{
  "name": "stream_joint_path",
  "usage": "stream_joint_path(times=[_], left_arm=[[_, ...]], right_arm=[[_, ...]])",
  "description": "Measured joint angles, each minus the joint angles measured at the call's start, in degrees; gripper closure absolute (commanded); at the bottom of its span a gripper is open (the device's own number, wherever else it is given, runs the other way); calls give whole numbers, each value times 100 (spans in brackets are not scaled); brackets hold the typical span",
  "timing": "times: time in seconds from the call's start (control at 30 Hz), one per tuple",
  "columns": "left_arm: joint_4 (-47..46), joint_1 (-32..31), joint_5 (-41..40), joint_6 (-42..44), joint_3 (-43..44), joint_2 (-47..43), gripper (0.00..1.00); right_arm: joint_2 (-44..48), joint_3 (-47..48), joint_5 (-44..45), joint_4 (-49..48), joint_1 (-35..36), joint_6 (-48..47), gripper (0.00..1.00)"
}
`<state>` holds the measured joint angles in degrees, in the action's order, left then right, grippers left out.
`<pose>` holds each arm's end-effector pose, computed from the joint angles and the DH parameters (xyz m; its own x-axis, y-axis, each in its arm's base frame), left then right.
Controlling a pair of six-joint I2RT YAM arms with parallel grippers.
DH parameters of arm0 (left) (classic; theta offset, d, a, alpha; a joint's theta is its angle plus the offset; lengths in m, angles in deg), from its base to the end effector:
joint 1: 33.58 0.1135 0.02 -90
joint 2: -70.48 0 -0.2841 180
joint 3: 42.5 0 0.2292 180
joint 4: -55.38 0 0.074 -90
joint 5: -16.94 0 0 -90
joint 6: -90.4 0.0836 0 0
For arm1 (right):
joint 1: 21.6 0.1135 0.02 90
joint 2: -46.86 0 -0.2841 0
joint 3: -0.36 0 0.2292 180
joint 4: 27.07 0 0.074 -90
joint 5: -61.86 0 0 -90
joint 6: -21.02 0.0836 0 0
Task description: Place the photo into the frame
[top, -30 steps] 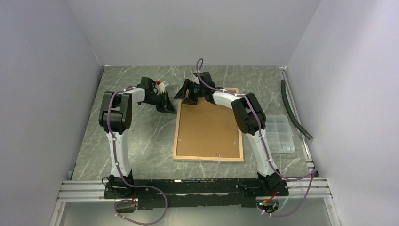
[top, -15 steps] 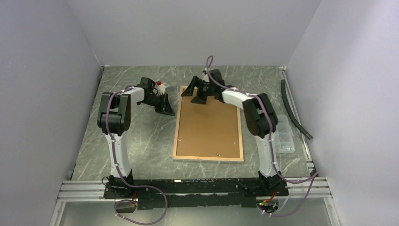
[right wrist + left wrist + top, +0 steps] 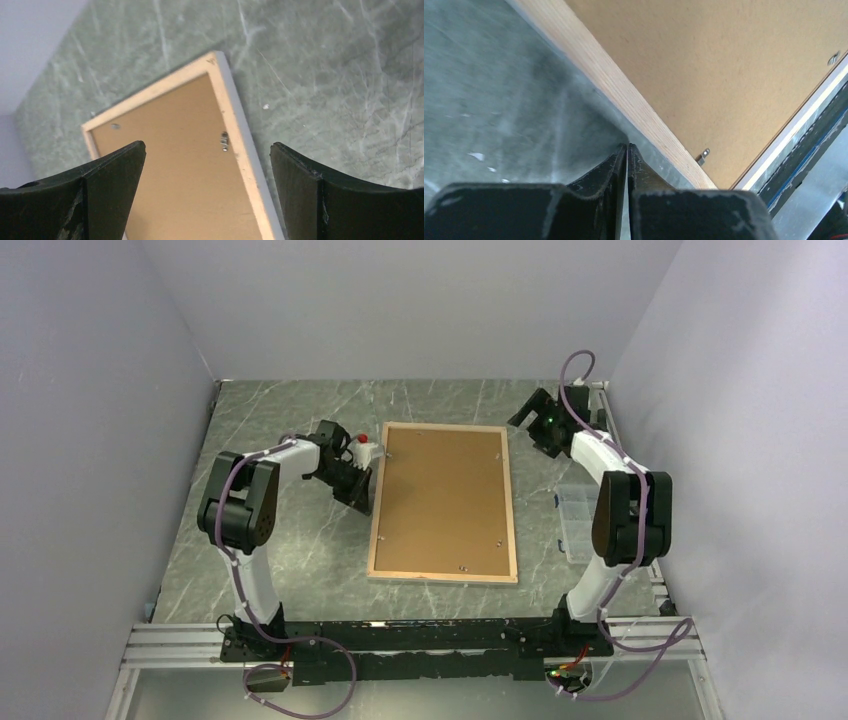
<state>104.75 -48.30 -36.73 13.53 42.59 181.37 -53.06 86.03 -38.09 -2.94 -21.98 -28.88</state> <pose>0.3393 -0.1404 0.1425 -0.8307 0.4075 -0.3794 0.5546 0.6655 -0.4996 0.4137 0.0117 0.2399 -0.5579 0.6381 -0.5305 0.3013 0.7514 0.5870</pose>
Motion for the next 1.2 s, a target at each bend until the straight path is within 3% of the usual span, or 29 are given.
stream_joint_path(times=[0.17,0.37,0.6,0.73,1.0,1.2], left_arm=[[66,-337,-358,306,-323,-317,89],[81,-748,-643,560,-535,-549,89],[111,-1045,-721,590,-562,-581,89],[229,-1176,-723,588,-575,-603,89],[988,-1458,-568,538,-695,-625,88],[1517,-1624,-321,560,-577,-616,80]], right_arm=[[-533,-26,20,166,33,-22,0],[-1165,35,-564,94,74,111,0],[-1853,866,-1005,-50,245,262,0],[-2417,1668,-1095,-17,570,299,0],[-4153,4389,-1362,168,1897,151,0],[-4157,4795,-1362,780,2208,-273,0]])
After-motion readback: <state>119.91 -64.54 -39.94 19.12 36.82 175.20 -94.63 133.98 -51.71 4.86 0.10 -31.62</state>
